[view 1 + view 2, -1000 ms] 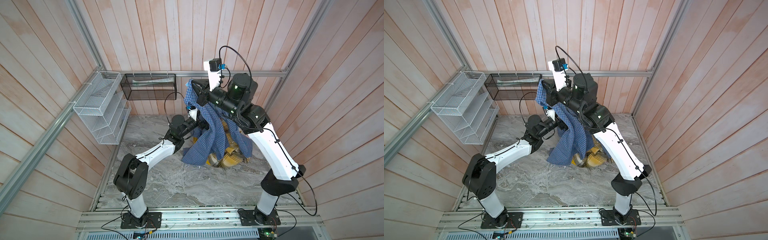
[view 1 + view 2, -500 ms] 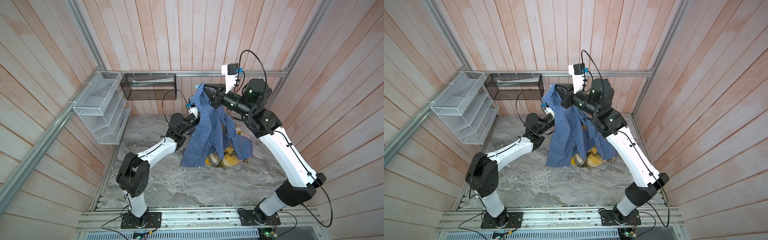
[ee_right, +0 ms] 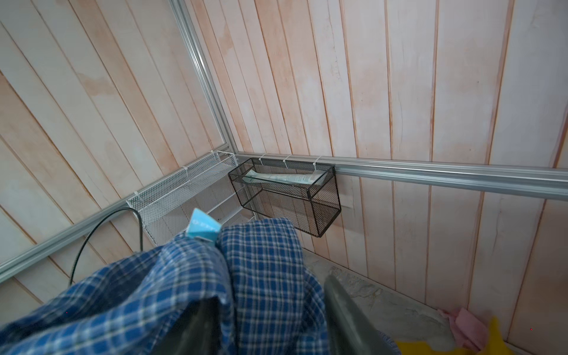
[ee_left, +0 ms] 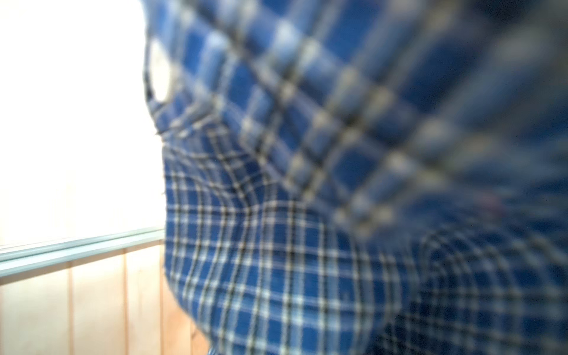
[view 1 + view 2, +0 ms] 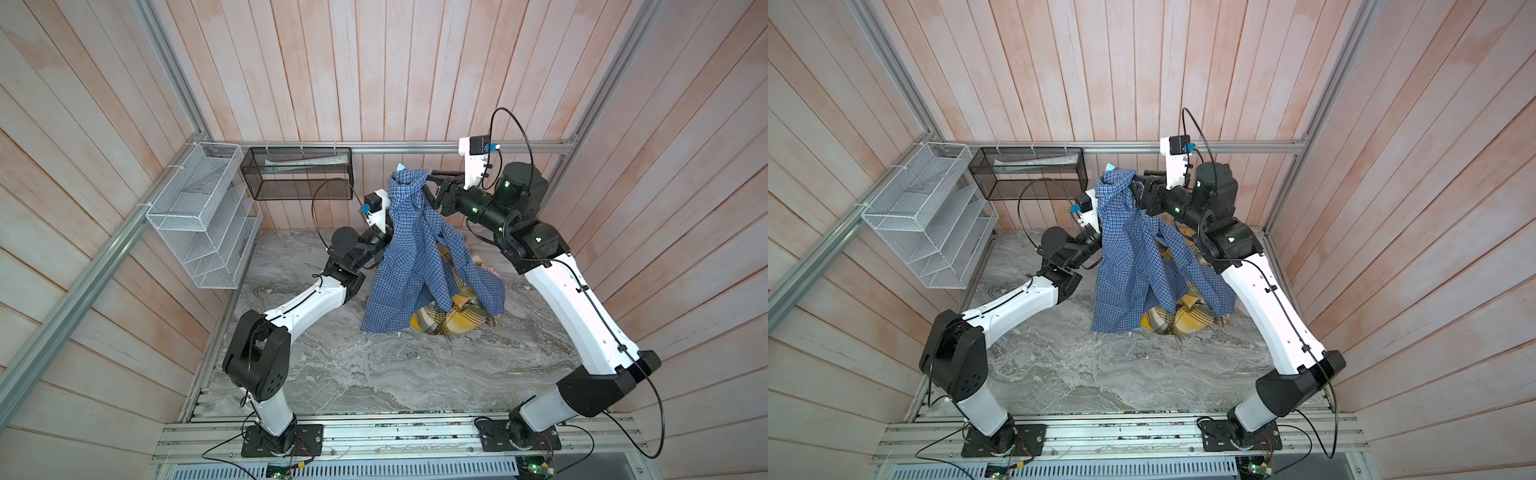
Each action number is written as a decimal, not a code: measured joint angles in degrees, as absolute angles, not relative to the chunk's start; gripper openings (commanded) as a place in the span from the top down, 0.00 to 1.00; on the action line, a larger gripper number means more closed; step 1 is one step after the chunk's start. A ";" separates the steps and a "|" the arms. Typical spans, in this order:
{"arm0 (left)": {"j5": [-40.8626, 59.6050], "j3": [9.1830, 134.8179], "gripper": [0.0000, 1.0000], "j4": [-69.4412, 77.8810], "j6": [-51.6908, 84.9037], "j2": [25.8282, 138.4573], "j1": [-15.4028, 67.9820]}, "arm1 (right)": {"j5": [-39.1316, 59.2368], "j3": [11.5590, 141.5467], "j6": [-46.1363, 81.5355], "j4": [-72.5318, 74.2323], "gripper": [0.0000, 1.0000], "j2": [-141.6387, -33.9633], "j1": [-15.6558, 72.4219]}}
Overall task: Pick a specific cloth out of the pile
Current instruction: 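Grasp the blue shirt with the left gripper beside the right gripper, then carry the blue shirt off with the left gripper while the right gripper releases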
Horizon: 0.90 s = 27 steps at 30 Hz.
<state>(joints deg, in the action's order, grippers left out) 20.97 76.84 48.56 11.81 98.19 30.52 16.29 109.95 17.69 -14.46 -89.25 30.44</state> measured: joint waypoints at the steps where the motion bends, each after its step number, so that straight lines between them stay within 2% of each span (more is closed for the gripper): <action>1: 20.58 76.86 1.00 47.99 11.81 97.54 29.71 | 15.81 109.75 17.61 -14.96 0.02 -89.25 30.37; 14: 13.52 85.03 1.00 33.78 9.19 86.39 20.36 | 5.65 103.66 13.28 -16.60 0.02 -87.26 30.13; 27: 9.93 99.46 1.00 22.48 6.17 85.71 7.18 | 2.55 96.55 12.16 -15.44 0.02 -81.28 28.08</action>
